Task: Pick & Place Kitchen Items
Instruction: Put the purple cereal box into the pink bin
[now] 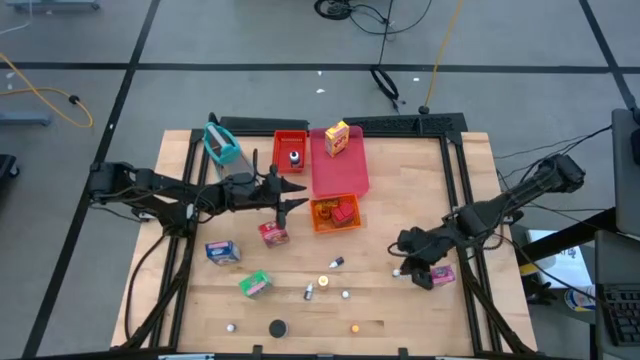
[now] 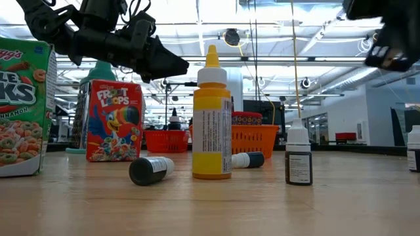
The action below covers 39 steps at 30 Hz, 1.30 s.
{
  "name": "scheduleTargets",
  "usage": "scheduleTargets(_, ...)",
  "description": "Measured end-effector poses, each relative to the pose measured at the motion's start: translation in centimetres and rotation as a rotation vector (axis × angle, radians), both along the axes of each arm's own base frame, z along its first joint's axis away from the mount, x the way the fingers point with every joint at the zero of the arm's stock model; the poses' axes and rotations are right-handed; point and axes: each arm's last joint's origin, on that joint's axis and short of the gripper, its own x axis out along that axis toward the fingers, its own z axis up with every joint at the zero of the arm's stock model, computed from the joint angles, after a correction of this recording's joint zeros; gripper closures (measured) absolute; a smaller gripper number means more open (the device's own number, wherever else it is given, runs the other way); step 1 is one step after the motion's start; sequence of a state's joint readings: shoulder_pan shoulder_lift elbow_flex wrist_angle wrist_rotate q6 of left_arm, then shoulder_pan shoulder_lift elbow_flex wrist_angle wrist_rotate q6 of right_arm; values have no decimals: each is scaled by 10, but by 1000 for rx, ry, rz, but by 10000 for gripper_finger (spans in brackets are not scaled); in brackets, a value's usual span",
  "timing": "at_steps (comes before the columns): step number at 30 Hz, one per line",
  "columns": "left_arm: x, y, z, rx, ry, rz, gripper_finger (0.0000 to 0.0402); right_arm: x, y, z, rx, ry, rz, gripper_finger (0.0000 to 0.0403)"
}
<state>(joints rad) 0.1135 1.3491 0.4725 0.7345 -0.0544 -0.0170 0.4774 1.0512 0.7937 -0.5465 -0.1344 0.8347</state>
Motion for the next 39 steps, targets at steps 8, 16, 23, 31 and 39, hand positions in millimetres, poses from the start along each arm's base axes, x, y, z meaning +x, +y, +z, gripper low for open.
scheduleTargets(8, 0, -1, 0, -8, -2, -1, 238, -22, 9, 33, 192, -169, 18, 388)
scheduleTargets(16, 0, 0, 0, -16, -3, 18, 238, -26, 40, 53, 355, -354, 146, 402)
scheduleTargets(23, 0, 1, 0, -9, -3, 57, 238, -32, 62, 40, 400, -210, 92, 402)
scheduleTargets(31, 0, 2, 0, -17, -4, 80, 238, -28, 62, 32, 423, -87, 99, 400)
scheduleTargets(39, 0, 1, 0, -23, -6, 80, 238, -25, 58, 31, 402, -95, 151, 399)
